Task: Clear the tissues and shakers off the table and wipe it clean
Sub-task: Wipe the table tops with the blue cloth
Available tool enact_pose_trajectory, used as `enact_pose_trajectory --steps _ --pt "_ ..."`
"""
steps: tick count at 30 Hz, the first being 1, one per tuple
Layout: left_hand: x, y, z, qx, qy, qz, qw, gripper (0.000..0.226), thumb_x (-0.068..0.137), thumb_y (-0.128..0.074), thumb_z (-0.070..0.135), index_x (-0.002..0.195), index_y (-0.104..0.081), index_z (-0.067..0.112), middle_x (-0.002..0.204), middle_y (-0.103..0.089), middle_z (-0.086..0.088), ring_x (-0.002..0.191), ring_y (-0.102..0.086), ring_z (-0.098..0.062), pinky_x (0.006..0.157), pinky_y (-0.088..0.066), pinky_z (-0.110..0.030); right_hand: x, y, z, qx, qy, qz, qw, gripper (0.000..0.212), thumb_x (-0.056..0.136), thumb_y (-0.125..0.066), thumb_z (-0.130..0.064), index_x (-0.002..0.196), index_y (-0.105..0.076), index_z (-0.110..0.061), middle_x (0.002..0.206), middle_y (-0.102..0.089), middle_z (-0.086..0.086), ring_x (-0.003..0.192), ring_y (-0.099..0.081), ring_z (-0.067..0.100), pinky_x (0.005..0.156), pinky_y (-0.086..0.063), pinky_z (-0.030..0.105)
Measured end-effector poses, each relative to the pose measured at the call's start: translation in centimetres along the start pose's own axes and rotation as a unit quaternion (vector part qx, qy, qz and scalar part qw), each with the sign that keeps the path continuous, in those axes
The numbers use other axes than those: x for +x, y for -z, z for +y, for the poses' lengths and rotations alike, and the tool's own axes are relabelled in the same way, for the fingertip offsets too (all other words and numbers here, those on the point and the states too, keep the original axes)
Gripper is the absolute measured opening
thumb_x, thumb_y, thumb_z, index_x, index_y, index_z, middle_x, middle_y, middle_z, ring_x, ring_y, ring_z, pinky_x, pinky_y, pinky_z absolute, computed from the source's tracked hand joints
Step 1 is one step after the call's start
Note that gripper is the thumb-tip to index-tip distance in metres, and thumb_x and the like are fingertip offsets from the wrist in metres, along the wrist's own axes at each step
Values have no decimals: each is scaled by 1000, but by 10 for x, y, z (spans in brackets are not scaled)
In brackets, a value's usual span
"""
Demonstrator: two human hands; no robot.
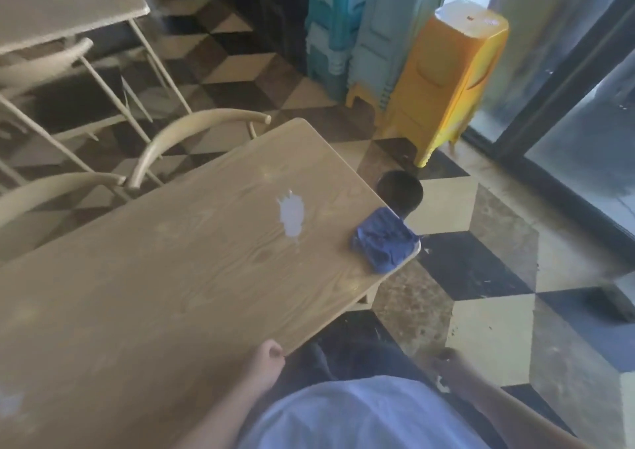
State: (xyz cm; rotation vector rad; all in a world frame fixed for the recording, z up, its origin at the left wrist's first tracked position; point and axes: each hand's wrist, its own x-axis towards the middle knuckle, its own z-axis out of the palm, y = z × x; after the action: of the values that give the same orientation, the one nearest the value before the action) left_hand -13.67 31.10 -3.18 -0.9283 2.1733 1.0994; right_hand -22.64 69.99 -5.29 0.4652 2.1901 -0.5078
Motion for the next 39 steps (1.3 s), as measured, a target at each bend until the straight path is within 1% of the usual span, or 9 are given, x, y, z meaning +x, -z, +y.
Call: enact_pose_trajectory --steps 3,8,13,17,22,26,30,34,39 --pt "4 10 24 7 15 6 1000 11 83 -57 5 83 -57 16 78 -62 -4 72 -55 -20 64 -40 -28 4 17 -37 -40 48 1 998 16 81 -53 -20 94 -63 -18 93 -65 7 83 -60 25 78 -55 41" --pt "19 4 63 -35 39 33 998 13 90 -57 9 103 -59 8 99 -67 -11 81 -58 -23 60 -36 -29 -6 59 -123 -111 188 122 968 35 86 -51 -14 118 -61 -23 120 -54 -2 111 -57 24 79 -43 29" --pt "29 -9 87 47 52 142 987 41 85 -67 23 124 -59 16 115 -62 -13 111 -57 -34 90 -46 -37 43 80 -174 -215 328 129 911 47 93 -53 -28 139 -48 -25 144 -44 -1 132 -40 25 98 -46 35" --pt "50 -35 98 111 59 199 972 57 72 -76 25 126 -61 19 120 -62 -16 108 -58 -40 89 -52 -50 91 82 -190 -269 438 124 849 48 86 -48 -40 131 -53 -26 141 -54 0 128 -39 20 92 -55 43" --pt "83 -45 101 109 67 282 951 54 83 -49 35 135 -54 21 148 -44 -13 133 -44 -36 94 -45 -55 140 84 -173 -286 532 121 788 48 90 -54 -42 134 -57 -24 150 -48 -4 134 -46 21 115 -31 40" --pt "98 -52 93 146 80 317 934 56 92 -40 35 147 -41 24 161 -28 -8 147 -29 -29 108 -33 -53 158 93 -171 -321 535 133 770 54 99 -35 -52 148 -42 -30 157 -36 1 146 -32 24 125 -13 44" --pt "103 -59 81 177 82 317 928 64 90 -40 34 152 -32 23 164 -19 -9 152 -17 -29 120 -20 -55 164 83 -212 -363 561 125 734 58 100 -29 -53 154 -30 -30 160 -31 5 150 -25 26 122 -18 51" --pt "105 -59 83 180 78 336 921 63 90 -39 35 151 -33 22 164 -19 -7 151 -18 -31 119 -21 -57 175 66 -318 -316 565 161 745 61 93 -45 -48 149 -43 -25 159 -34 7 149 -29 28 123 -16 50" --pt "106 -58 81 191 88 350 913 66 83 -42 36 148 -40 23 162 -24 -9 149 -24 -32 118 -23 -56 225 56 -499 -272 535 219 770 64 89 -40 -50 148 -41 -27 162 -30 7 149 -25 28 123 -15 49"
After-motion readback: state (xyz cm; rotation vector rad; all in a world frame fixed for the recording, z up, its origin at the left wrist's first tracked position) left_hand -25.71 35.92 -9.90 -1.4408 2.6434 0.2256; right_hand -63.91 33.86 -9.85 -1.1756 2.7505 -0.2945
